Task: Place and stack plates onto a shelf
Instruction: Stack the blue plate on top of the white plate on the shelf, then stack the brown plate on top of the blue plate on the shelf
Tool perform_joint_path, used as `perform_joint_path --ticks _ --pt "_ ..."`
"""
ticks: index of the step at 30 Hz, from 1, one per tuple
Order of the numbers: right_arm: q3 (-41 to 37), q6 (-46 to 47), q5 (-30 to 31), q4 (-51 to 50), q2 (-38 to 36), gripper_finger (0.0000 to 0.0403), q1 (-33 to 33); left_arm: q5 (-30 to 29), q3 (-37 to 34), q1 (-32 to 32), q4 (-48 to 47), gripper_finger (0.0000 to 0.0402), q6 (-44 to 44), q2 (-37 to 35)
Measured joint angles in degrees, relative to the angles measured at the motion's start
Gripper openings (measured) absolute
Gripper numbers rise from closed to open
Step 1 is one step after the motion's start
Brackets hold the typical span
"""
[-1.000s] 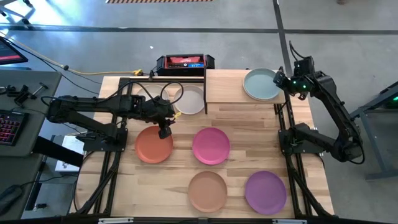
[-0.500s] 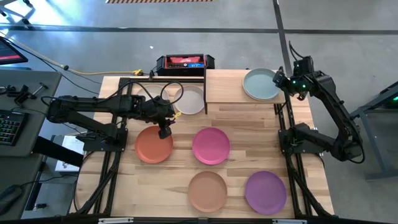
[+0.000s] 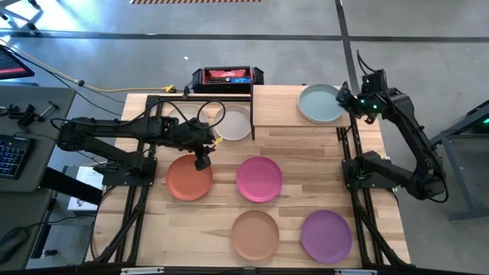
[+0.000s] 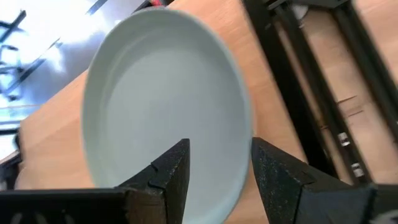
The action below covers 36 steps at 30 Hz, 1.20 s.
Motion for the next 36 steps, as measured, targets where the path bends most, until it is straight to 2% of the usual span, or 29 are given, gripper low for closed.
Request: perform_joint_path --ticks 7,15,24,28,33,36 --pt "0.0 0.35 -1.75 0.22 -5.38 0.0149 5.46 -0.41 0.0 0.0 0.06 0.0117 0.0 0.0" --pt "0.0 5.79 -0.56 0.49 -9.5 0.0149 18.74 -0.41 0.0 -0.04 0.34 0.0117 -1.54 0.28" --pt "0.0 14.6 6.37 4.06 -9.7 0.0149 35.59 -0.39 -0.02 -0.04 0.33 0.0117 -2.62 2.65" --pt "0.0 18.11 8.83 8.4 -9.4 0.0149 42.47 0.35 -0.02 -0.04 -0.09 0.0117 -6.0 3.99" --pt "0.0 20.97 11.6 12.73 -7.0 0.0149 50.18 3.91 0.0 -0.39 -1.07 0.0117 -7.11 5.76" --pt "0.0 22.29 12.66 14.45 -4.33 0.0149 54.53 4.14 0.0 -1.0 -1.42 0.0117 -7.52 6.57"
